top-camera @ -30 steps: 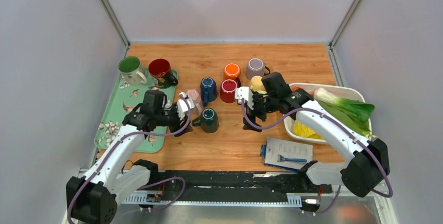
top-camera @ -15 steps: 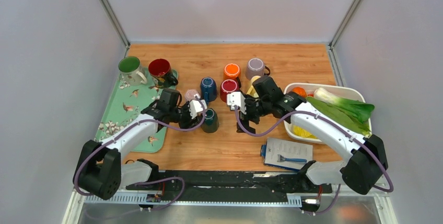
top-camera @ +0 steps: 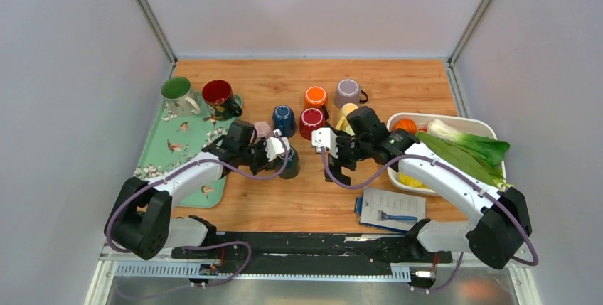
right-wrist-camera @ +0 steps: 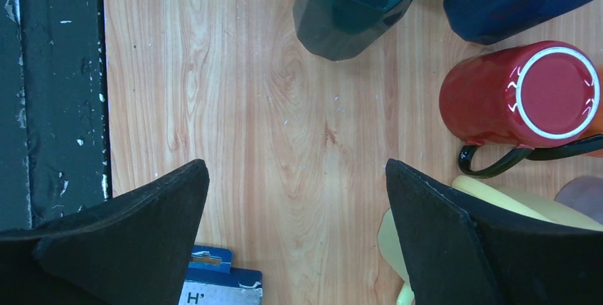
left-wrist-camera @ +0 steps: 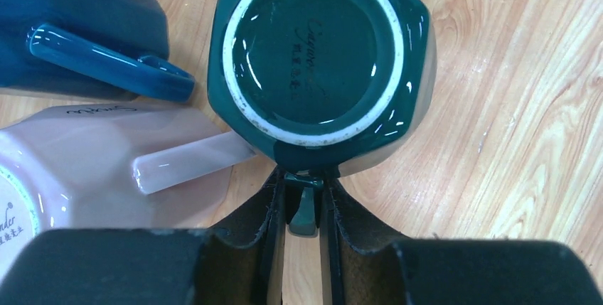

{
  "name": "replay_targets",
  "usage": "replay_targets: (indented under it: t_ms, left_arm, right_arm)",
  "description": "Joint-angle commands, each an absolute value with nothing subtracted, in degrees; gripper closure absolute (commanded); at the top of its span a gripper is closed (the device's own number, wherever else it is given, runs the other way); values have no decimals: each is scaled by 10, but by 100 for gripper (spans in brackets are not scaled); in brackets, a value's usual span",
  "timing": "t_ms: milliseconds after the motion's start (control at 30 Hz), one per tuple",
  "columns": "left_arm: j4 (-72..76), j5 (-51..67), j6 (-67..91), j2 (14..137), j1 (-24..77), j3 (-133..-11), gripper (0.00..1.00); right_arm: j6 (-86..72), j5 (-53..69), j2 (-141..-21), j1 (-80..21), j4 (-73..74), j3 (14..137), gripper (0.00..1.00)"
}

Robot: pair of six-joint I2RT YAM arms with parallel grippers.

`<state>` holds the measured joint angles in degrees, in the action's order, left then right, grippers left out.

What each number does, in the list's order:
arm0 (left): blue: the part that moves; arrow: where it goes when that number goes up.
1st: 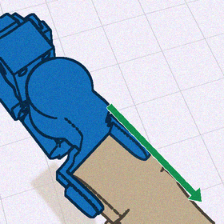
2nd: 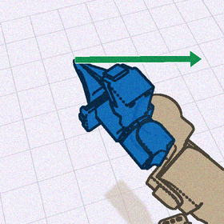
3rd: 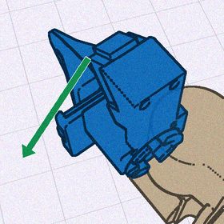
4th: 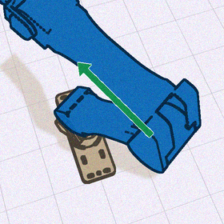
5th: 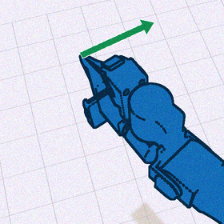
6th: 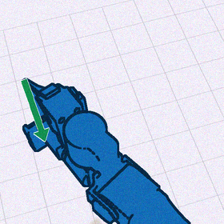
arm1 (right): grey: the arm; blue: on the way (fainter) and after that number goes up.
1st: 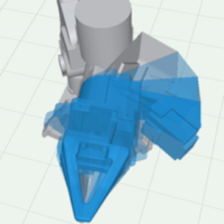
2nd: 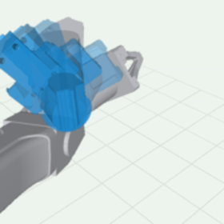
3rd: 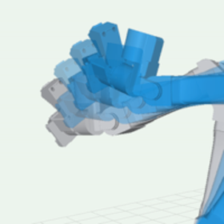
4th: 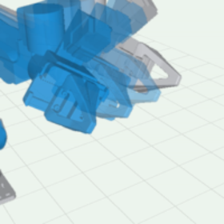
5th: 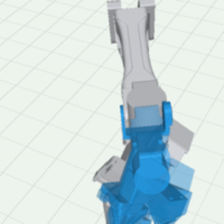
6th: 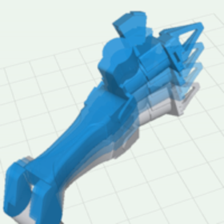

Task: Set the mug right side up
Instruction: Turn over the cup at the center of the board.

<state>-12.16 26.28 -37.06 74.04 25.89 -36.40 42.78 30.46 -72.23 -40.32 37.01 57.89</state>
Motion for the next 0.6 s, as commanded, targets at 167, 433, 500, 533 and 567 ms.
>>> replay_targets:
  t_ms: [167,433,500,533,567]
  left_arm:
    - [-218,334,-268,687,260,-462,100]
    - [-182,480,3,692,208,-528,100]
    - [-138,543,104,714,181,-531,100]
    - [-100,563,138,735,172,-530,100]
    - [-75,610,223,745,152,-528,100]
  right_arm:
    - [456,256,-693,-406,284,564,0]
    - [508,207,-640,-456,157,519,5]
    - [534,180,-627,-476,111,505,8]
    - [541,150,-616,-490,60,487,9]
    - [551,109,-604,-501,-1,462,9]
